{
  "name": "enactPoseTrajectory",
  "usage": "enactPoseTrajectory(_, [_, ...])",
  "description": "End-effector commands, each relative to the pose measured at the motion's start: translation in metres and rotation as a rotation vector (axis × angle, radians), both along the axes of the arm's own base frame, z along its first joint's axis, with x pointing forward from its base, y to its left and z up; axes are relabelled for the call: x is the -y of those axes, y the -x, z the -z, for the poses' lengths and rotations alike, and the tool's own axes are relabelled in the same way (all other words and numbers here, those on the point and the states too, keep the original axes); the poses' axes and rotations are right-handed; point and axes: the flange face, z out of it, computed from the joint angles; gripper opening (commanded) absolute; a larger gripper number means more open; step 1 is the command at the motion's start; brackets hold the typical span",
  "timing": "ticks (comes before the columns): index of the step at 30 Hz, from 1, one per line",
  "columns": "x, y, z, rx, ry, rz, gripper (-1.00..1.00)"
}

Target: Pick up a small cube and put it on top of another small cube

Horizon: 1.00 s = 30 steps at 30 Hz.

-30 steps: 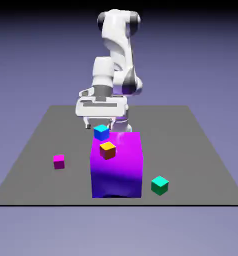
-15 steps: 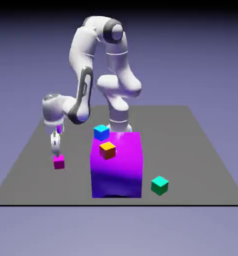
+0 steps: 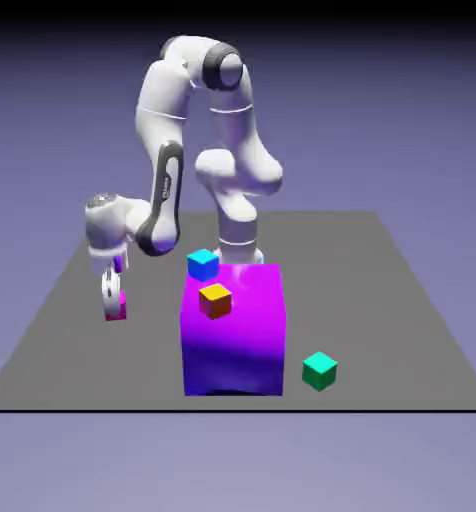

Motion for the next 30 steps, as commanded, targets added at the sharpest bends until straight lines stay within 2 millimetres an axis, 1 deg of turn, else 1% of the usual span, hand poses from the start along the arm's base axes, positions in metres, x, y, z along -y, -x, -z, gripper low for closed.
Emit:
enactPoseTrajectory(1, [-0.009,-0.012,-0.013,0.008,-0.01,-0.058,-1.0])
enactPoseTrajectory(4, [-0.042,-0.045,-0.053,0.025,-0.031,-0.249,-1.0])
enactPoseTrajectory(6, [-0.066,-0.062,-0.081,0.032,-0.037,-0.375,-1.0])
enactPoseTrajectory(9, [-0.105,-0.079,-0.125,0.035,-0.036,-0.563,-1.0])
enactPoseTrajectory(11, [-0.132,-0.084,-0.154,0.031,-0.028,-0.686,-1.0])
enactPoseTrajectory(13, [-0.158,-0.085,-0.183,0.023,-0.015,-0.801,-1.0])
enactPoseTrajectory(15, [-0.175,-0.074,-0.201,-0.004,0.002,-0.86,-1.0])
enactPoseTrajectory(19, [-0.205,-0.052,-0.245,0.005,0.012,-0.928,-1.0])
enactPoseTrajectory(20, [-0.208,-0.05,-0.25,0.006,0.013,-0.935,-1.0])
enactPoseTrajectory(21, [-0.208,-0.05,-0.25,0.006,0.013,-0.935,-1.0])
enactPoseTrajectory(25, [-0.208,-0.051,-0.191,0.006,0.013,-0.935,-1.0])
enactPoseTrajectory(26, [-0.208,-0.05,-0.18,0.006,0.013,-0.935,-1.0])
enactPoseTrajectory(27, [-0.208,-0.05,-0.18,0.006,0.013,-0.935,1.0])
enactPoseTrajectory(28, [-0.208,-0.05,-0.18,0.006,0.013,-0.935,1.0])
enactPoseTrajectory(30, [-0.208,-0.052,-0.208,0.006,0.013,-0.935,1.0])
